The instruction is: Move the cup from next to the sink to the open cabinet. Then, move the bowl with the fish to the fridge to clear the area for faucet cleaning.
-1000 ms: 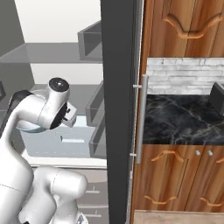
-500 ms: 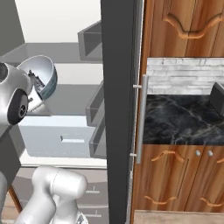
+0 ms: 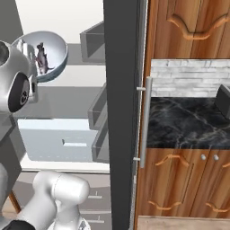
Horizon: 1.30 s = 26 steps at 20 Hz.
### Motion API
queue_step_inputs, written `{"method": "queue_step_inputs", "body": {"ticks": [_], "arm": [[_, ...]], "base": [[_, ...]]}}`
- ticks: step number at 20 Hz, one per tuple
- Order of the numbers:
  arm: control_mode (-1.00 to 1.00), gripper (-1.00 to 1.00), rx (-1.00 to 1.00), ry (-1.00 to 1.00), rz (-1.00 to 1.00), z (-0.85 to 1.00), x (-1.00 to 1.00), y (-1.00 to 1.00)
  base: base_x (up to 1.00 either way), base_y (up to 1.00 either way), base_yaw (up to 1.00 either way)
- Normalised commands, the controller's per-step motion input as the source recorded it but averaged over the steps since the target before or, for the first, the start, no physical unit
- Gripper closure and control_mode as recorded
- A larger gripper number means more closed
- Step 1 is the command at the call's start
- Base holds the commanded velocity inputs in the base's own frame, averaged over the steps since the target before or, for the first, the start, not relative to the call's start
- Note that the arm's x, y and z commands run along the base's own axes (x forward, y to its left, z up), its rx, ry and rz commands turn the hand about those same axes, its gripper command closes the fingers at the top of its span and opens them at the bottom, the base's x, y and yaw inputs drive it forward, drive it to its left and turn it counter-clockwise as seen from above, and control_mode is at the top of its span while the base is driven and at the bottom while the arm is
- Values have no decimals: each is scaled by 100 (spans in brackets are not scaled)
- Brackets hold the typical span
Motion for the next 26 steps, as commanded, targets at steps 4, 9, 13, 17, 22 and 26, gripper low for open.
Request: {"method": "queue_step_inputs", "body": {"ticks": [4,9,13,17,22,26], "arm": [[-100,100,2,4,4,14,60,1],[-100,100,-1,-4,-3,39,47,2],[-100,100,0,3,-10,-17,98,0],[-100,100,0,0,-11,-6,98,10],[-100,100,3,4,-5,0,93,31],[-100,100,15,29,0,-17,99,6]], "base": [[0,0,0],[0,0,0],[0,0,0],[0,0,0],[0,0,0],[0,0,0]]}}
